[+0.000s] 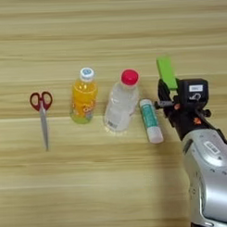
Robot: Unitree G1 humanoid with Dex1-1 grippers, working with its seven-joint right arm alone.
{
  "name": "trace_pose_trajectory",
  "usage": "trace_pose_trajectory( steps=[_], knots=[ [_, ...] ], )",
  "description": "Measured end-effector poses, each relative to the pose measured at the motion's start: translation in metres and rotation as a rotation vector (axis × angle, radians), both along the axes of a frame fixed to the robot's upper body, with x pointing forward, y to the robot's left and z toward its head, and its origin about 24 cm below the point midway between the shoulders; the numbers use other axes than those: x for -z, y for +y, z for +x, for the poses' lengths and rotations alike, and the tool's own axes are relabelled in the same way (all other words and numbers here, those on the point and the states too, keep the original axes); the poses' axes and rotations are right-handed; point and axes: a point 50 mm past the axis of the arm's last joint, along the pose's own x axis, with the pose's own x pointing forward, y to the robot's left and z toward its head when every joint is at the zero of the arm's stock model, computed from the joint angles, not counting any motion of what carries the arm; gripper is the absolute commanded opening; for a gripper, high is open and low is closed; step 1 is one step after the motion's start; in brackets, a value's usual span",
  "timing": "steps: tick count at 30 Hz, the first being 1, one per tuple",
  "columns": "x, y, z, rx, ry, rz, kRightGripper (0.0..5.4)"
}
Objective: Move the objects on the table
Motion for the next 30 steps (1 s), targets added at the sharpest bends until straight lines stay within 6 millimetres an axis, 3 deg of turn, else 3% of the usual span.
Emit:
trace_pose_trajectory(
  steps=[9, 30],
  knots=[
    [0.029, -0.016, 0.002, 0.052, 0.124, 0.0, 1.4],
    [0.059, -0.034, 0.0, 0.131, 0.264, -0.039, 1.4]
  ],
)
